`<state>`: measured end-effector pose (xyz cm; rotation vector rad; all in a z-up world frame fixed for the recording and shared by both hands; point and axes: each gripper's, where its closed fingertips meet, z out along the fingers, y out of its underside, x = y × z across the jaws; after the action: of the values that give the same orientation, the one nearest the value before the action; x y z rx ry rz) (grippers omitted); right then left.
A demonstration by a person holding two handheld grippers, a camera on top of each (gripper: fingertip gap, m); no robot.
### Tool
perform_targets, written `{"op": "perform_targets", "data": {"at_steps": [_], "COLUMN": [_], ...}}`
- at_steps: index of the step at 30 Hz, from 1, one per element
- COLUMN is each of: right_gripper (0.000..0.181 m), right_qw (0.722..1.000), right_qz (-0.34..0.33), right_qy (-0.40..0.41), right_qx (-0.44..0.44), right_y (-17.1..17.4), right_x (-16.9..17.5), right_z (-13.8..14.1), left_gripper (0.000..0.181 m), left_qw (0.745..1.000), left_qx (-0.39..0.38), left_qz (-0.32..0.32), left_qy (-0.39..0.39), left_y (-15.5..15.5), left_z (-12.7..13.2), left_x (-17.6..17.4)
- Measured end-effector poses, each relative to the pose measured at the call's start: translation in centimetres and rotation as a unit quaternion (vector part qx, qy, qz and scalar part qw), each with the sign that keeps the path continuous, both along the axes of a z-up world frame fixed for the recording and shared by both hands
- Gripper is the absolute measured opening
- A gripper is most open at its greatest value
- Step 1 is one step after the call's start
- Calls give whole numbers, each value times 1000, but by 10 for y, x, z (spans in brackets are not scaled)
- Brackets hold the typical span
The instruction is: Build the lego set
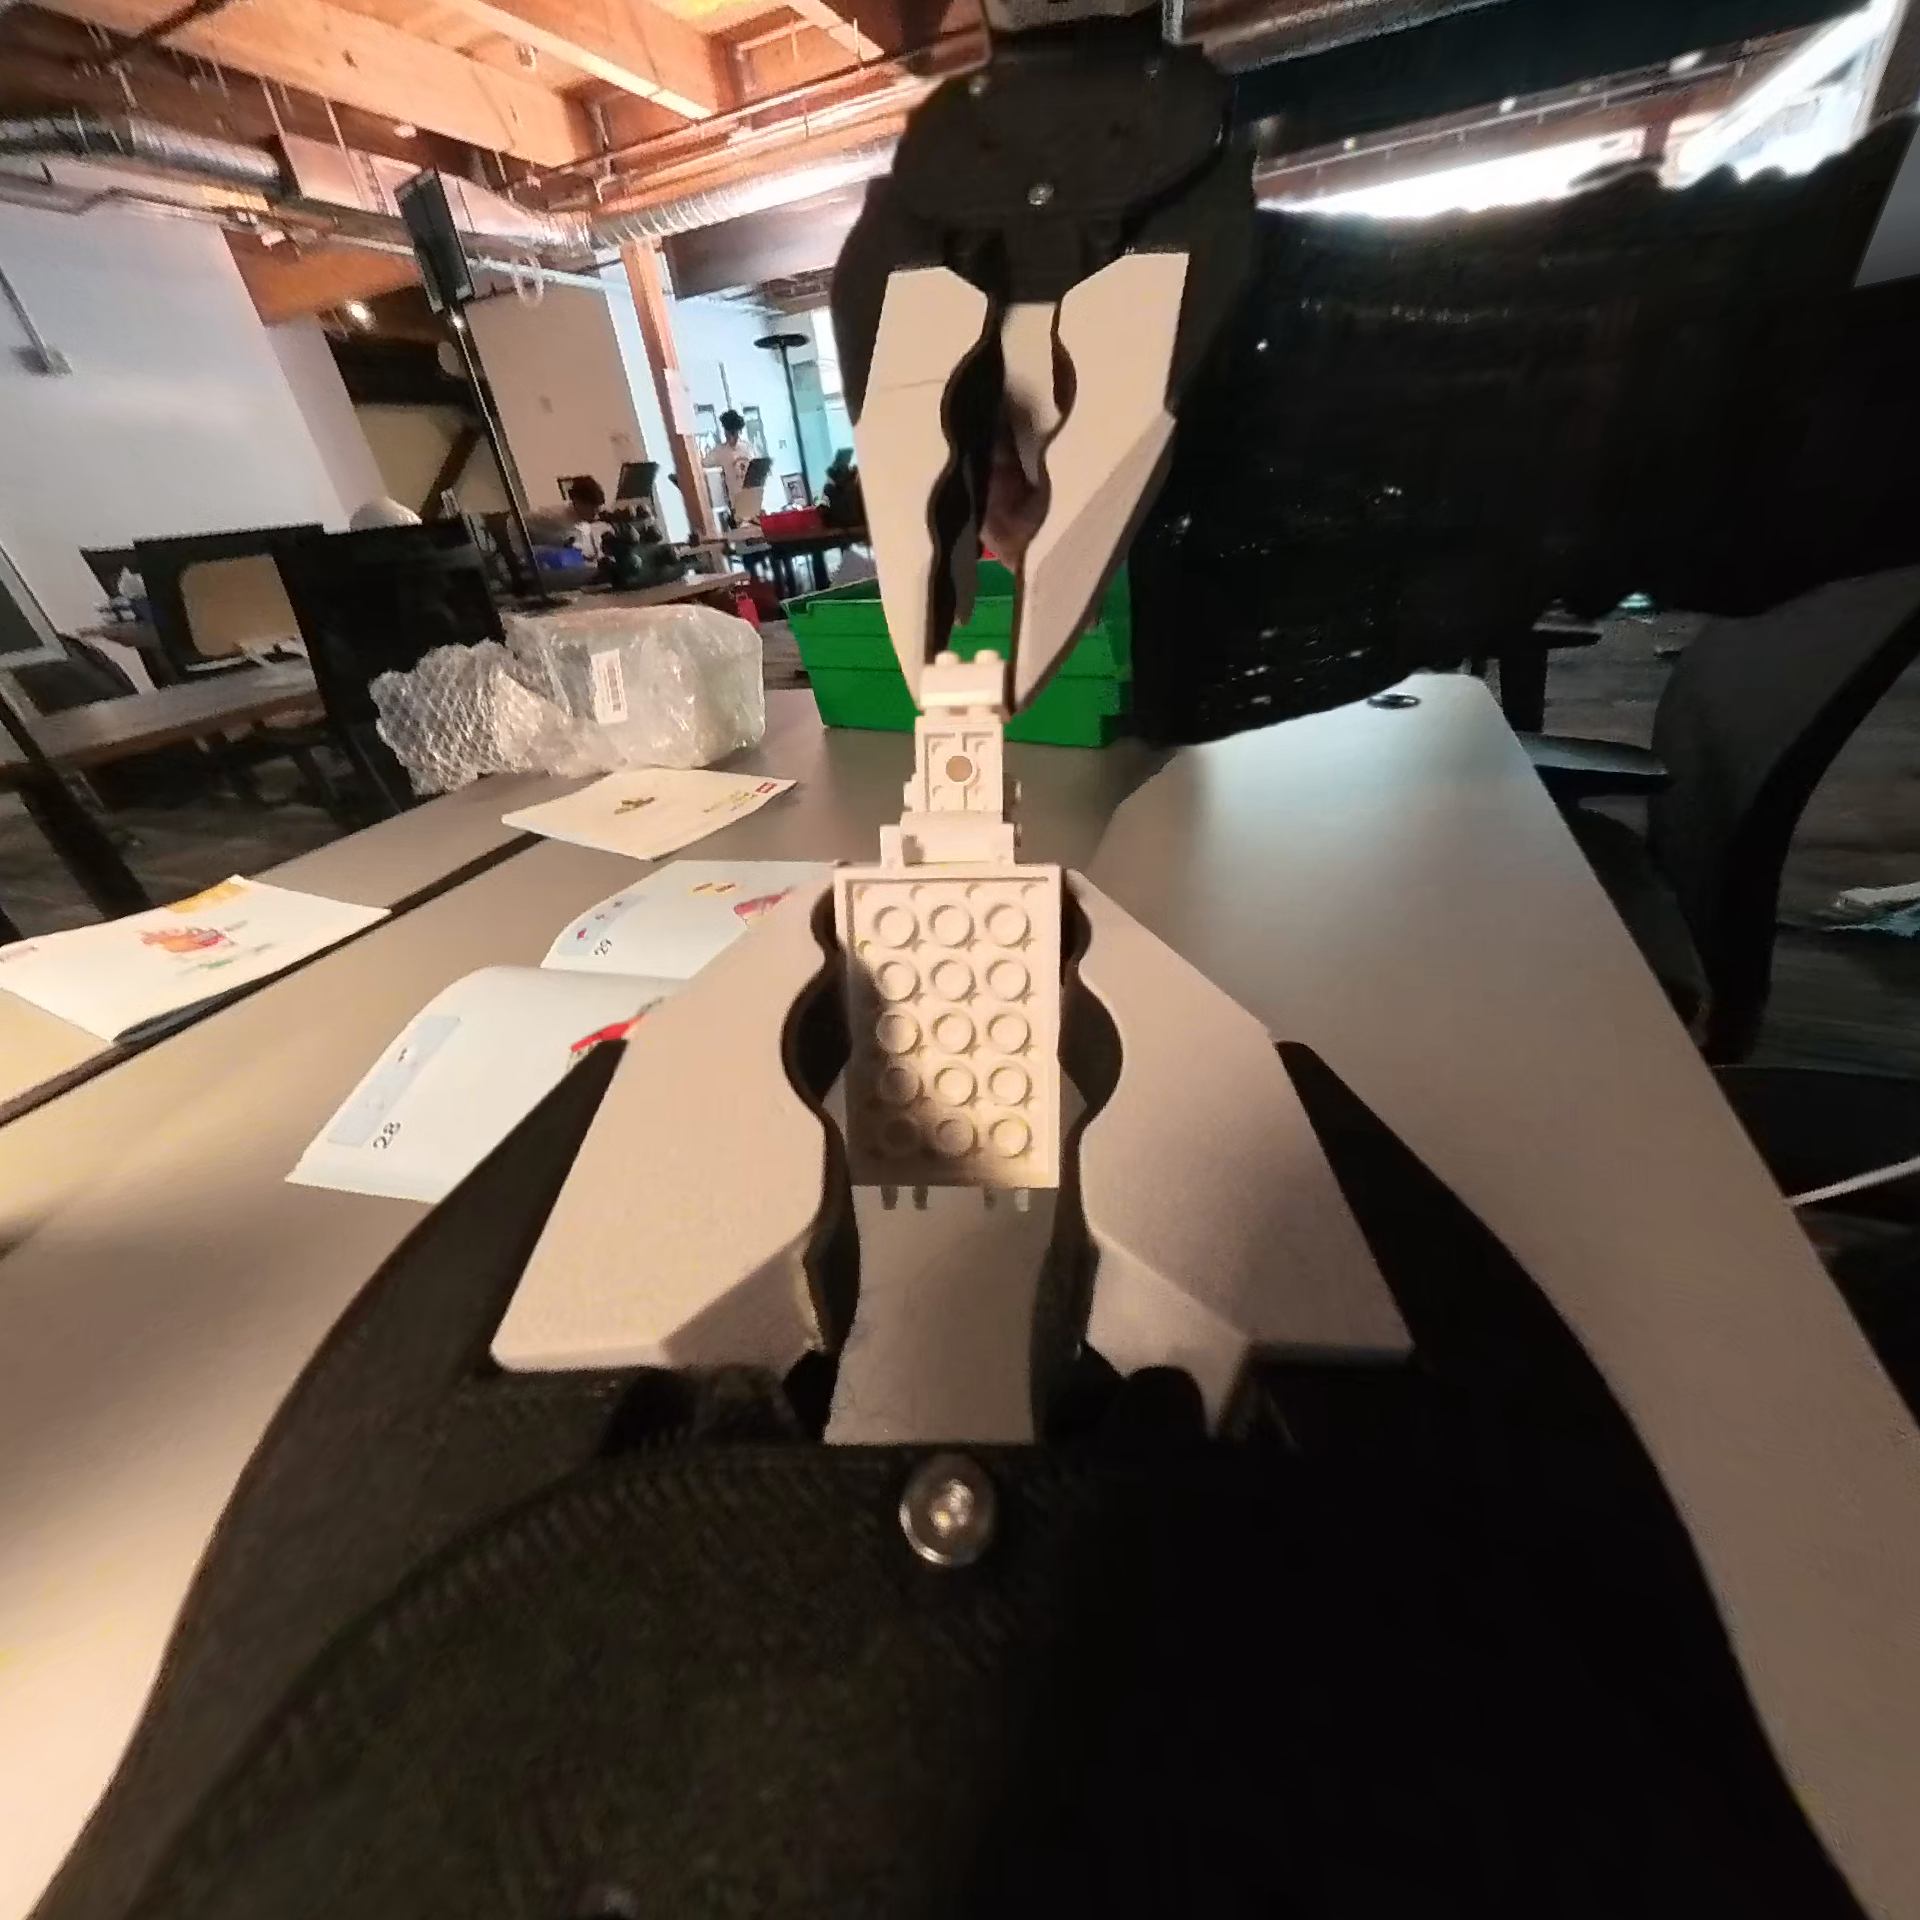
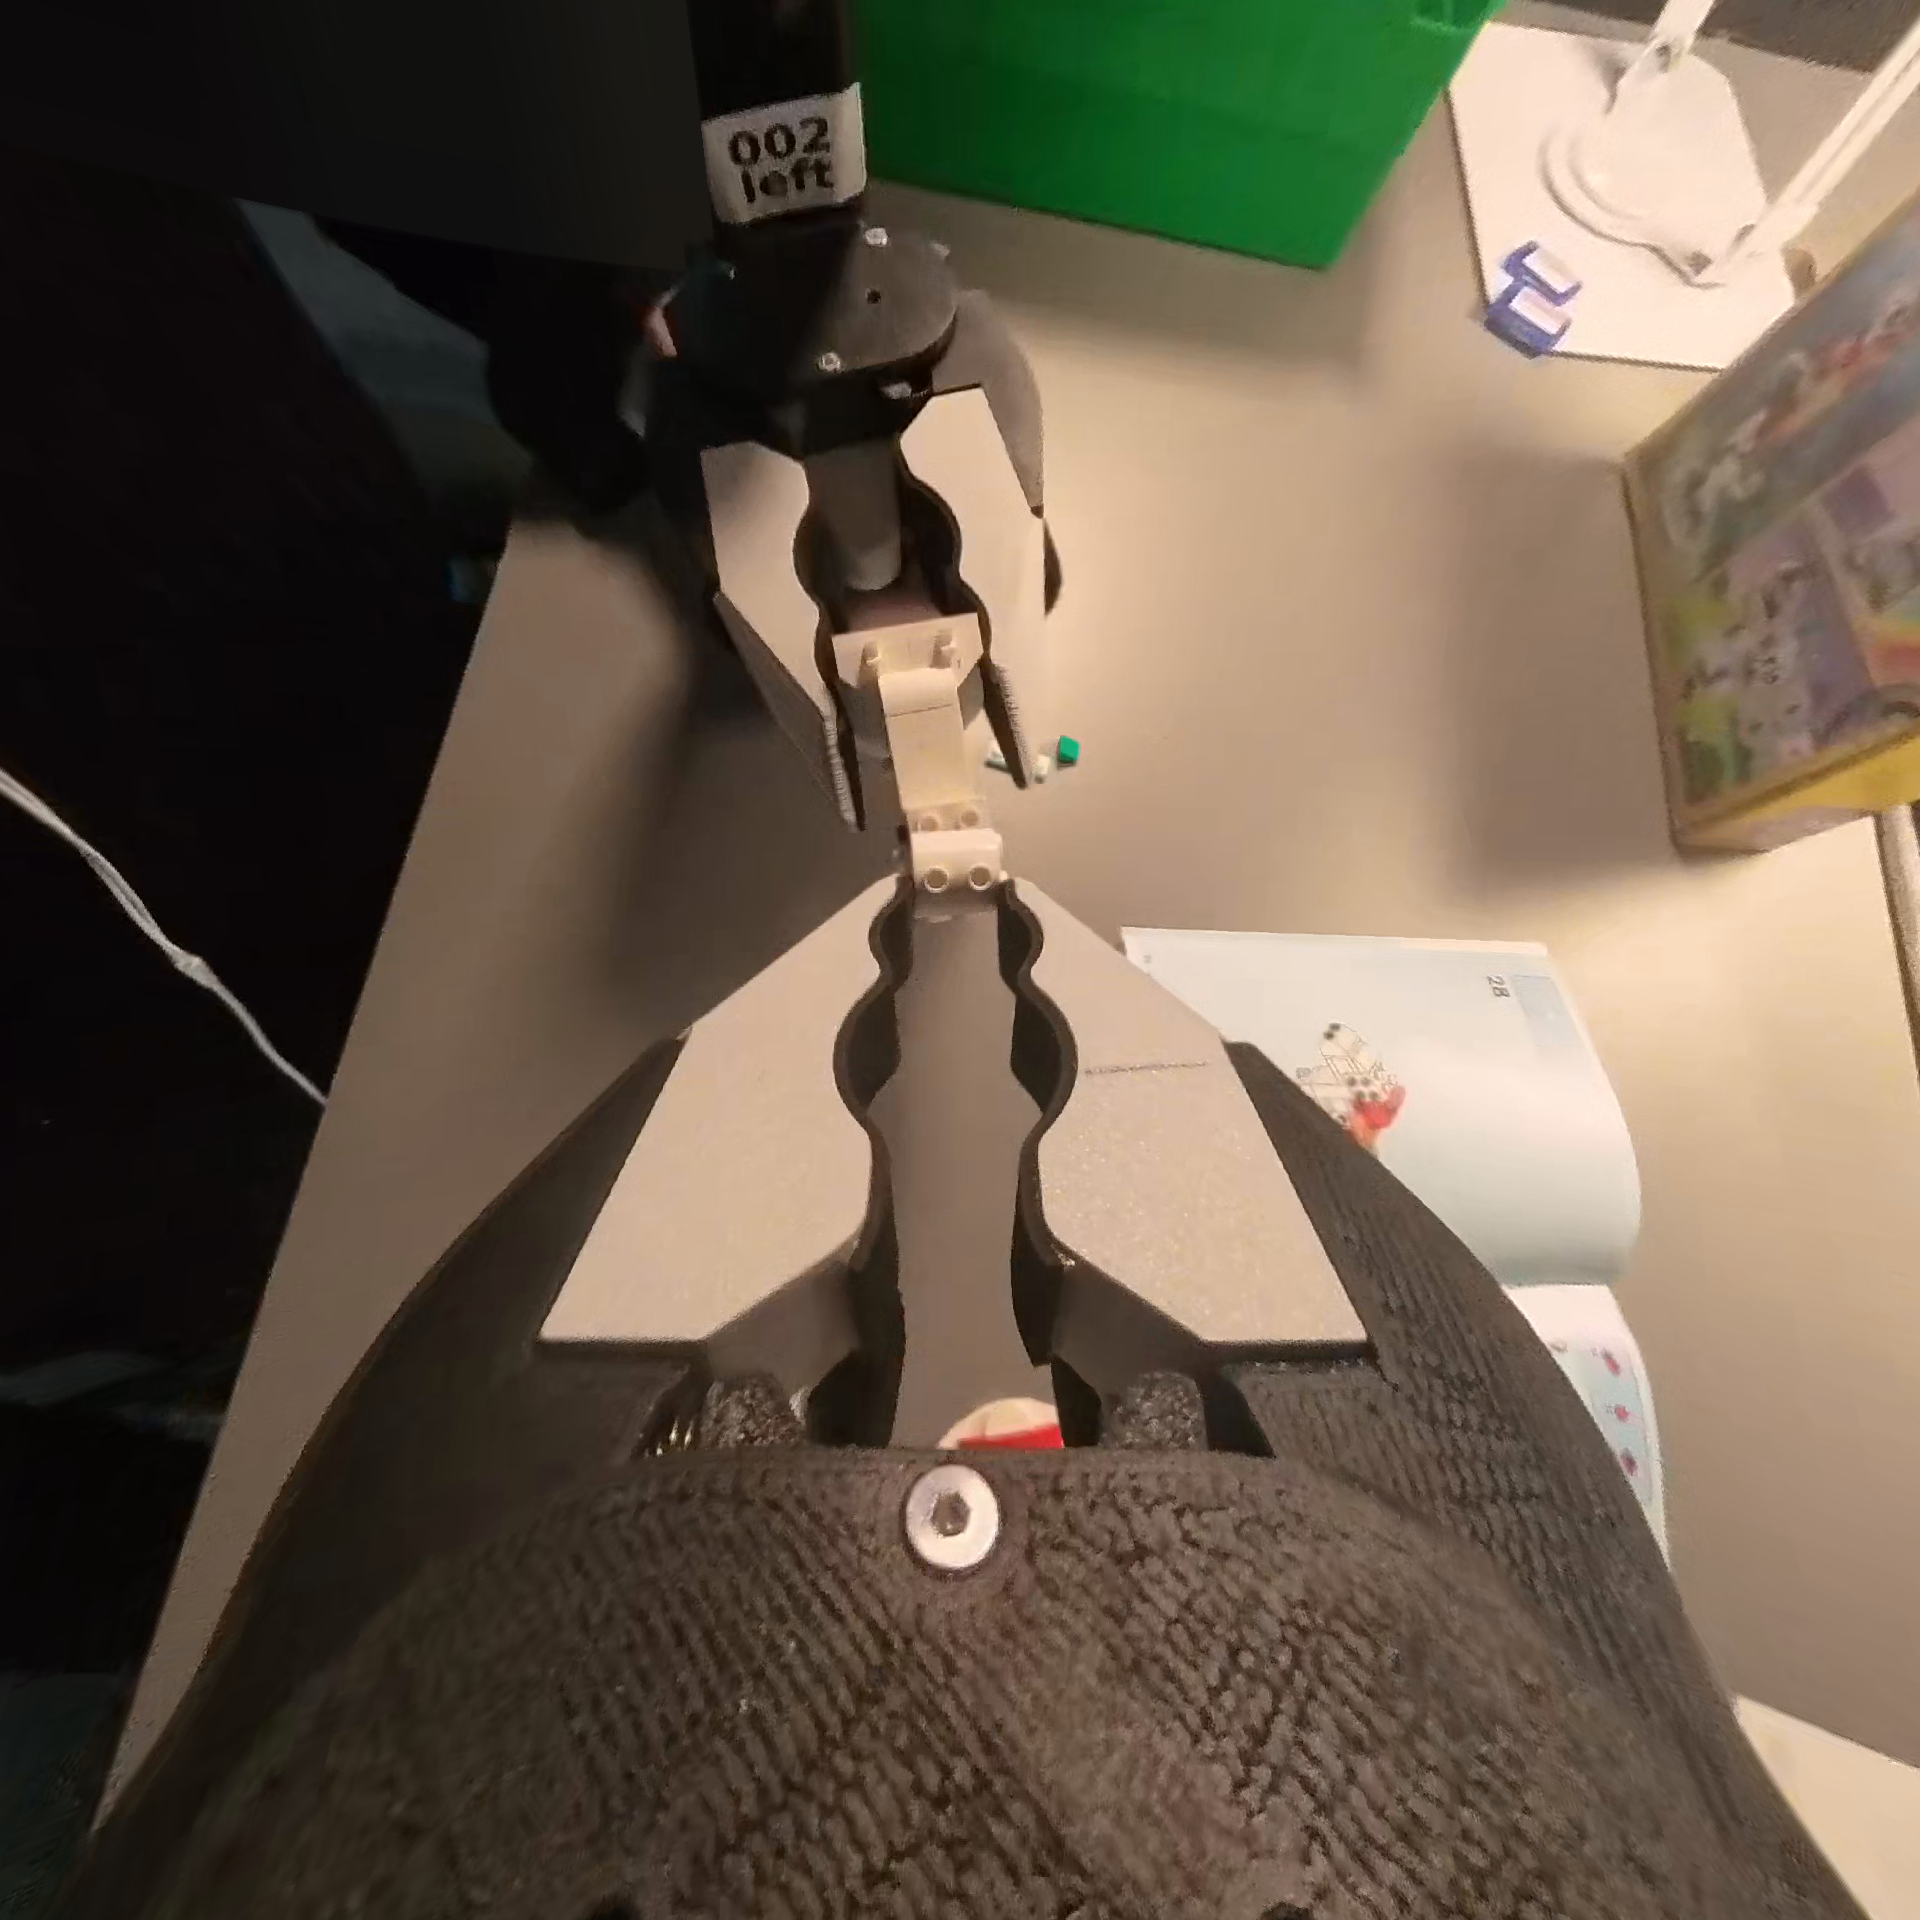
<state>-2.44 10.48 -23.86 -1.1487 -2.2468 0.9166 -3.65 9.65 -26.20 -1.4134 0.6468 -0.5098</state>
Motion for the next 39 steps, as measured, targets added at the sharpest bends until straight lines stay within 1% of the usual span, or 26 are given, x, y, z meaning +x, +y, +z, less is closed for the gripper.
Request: {"op": "perform_targets", "data": {"at_steps": [5,11,14,16,17,19,24,27,34,39], "right_gripper": [14,14,15,14,15,14,15,14,15,15], "right_qw": [999,996,991,985,984,983,979,974,967,962], "right_qz": [18,42,47,53,50,47,22,27,36,38], "right_qy": [-24,-48,-40,-20,-14,-11,-56,-89,-154,-166], "right_qx": [23,68,118,164,173,179,195,207,199,212], "right_y": [-8,-14,-14,-13,-14,-15,-14,-14,-13,-11], "right_x": [1,5,4,1,-1,-2,-1,1,0,-2], "right_z": [4,7,7,11,14,17,14,13,11,10], "left_gripper": [36,36,36,36,36,36,36,36,36,36], "left_qw": [999,998,997,996,996,995,994,994,994,994], "left_qx": [33,59,73,79,82,90,96,101,98,99], "left_qz": [4,7,17,24,26,27,35,35,34,40], "left_qy": [27,30,36,30,23,19,29,34,28,30], "left_y": [-6,-11,-13,-13,-13,-14,-15,-15,-15,-14], "left_z": [4,10,12,16,18,21,21,20,20,20], "left_x": [4,7,6,3,2,1,1,2,1,-1]}}
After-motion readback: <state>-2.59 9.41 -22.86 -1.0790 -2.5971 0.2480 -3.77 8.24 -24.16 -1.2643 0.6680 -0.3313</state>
